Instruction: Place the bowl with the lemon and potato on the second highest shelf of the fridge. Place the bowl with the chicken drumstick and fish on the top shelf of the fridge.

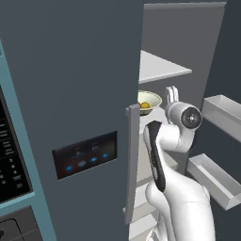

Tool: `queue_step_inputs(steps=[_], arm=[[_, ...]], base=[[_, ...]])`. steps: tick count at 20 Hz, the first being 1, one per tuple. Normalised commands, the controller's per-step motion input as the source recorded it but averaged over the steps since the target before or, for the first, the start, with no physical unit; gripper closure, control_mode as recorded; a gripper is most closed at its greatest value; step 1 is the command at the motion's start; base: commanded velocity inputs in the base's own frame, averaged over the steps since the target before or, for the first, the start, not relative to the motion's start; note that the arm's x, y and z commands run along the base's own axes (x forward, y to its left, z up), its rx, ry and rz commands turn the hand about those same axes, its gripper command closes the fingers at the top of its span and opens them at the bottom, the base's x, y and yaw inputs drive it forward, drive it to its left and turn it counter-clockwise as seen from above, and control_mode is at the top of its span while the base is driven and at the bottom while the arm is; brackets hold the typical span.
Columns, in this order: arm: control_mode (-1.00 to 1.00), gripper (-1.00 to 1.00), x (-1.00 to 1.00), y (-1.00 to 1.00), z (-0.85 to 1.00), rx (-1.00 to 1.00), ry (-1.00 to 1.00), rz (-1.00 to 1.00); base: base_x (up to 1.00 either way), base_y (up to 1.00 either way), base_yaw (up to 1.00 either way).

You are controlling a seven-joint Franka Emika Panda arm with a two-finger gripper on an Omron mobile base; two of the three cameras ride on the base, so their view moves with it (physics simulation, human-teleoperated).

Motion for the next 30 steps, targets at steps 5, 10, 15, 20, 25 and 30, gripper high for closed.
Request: queue_step_inputs(steps=[5,10,15,20,25,30], arm=[[-1.00,-1.00,-1.00,0.03,0.92,0.00,0.16,-0.08],[-1.00,-1.00,-1.00,0.07,0.32,0.00,0.18,0.01],[-1.00,-1.00,-1.00,0.24,0.17,0.00,0.13,0.18],[-1.00,-1.00,-0.30,0.12,0.04,0.01,0.05,0.27],[-1.00,-1.00,-0.07,0.04,0.00,0.00,0.00,0.00],[1.00,-1.00,-0.10,0.10,-0.01,-0.01,0.00,0.02]], base=[[0.00,0.00,0.00],[0.00,0.00,0.00],[0.00,0.00,0.00],[0.00,0.00,0.00],[0.00,0.00,0.00],[-0.55,0.54,0.10]])
